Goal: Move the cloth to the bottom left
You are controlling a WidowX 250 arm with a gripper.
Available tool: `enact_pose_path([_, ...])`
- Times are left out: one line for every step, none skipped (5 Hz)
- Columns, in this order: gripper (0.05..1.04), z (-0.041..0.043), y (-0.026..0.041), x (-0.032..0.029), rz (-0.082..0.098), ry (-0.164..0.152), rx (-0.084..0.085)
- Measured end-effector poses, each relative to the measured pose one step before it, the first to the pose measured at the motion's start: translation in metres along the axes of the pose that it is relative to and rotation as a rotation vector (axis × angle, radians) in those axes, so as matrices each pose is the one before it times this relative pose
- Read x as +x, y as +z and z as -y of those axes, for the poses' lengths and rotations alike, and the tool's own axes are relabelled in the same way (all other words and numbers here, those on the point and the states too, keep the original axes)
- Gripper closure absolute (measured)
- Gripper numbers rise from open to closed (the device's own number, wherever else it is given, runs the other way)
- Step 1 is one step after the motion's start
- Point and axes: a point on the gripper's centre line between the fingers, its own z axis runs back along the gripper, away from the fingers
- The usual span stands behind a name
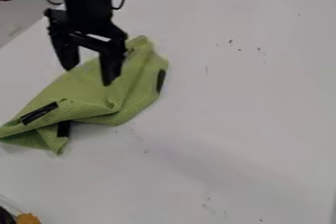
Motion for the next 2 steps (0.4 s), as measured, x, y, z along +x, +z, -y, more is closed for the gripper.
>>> enact_pose_path([0.082, 0.02758, 0.00258, 0.01028, 0.0411, 0.0148, -0.0092])
enact_pose_path([0.082, 0.01713, 0.00045, 0.00321, 0.0130, 0.0693, -0.0432])
